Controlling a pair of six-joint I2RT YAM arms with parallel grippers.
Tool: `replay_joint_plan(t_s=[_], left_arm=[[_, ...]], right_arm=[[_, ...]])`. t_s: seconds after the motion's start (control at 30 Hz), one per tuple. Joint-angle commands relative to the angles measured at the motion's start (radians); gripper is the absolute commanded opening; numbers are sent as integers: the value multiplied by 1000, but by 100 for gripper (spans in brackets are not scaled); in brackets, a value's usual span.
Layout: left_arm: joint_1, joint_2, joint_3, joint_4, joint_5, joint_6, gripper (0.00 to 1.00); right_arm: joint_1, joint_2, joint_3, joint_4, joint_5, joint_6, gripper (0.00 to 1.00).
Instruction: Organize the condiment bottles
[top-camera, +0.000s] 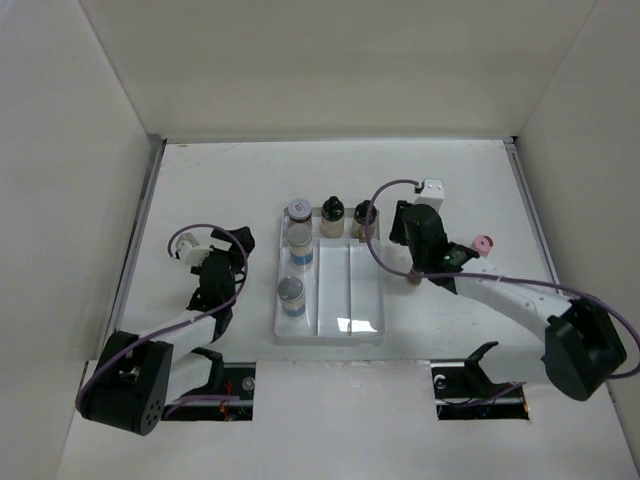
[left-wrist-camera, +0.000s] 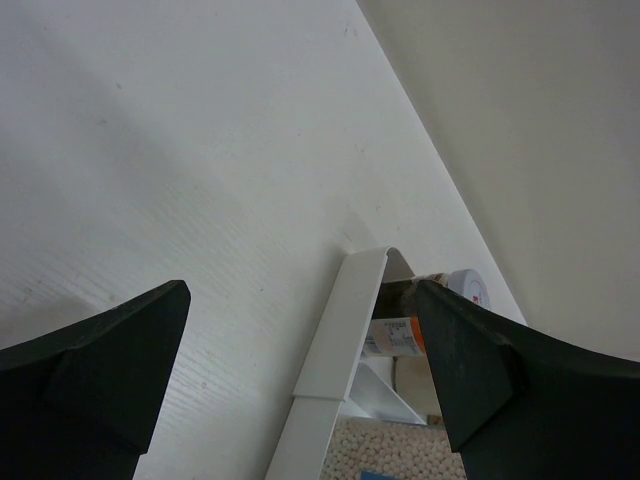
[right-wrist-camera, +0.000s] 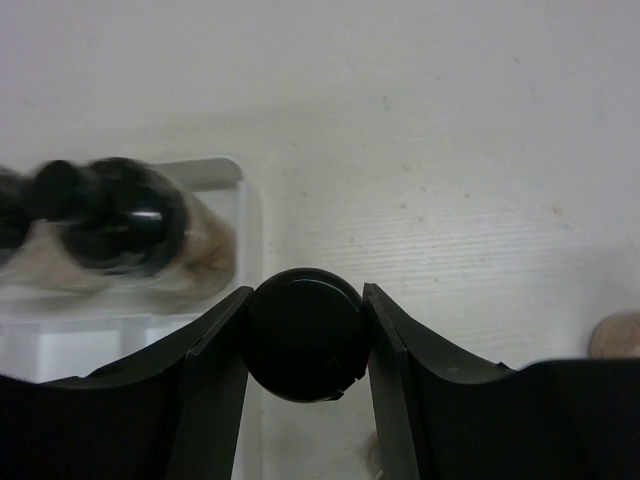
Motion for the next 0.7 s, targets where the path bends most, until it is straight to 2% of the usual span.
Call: replay_joint_plan(t_s=[0.0,0.13,0.27,0.67], left_arm=[[-9,34,2,70,14,4,99],[-10,50,-1,113,43,4,99],[-10,59,-2,117,43,5,99],[-13,77,4,119,43,8,99]], right_arm=[[102,-119,6,59,57,-55,43],[211,-124,12,63,-27,-6,43],[277,-20,69,109,-78,29,43],[339,223,164,237,-71,-37,43]])
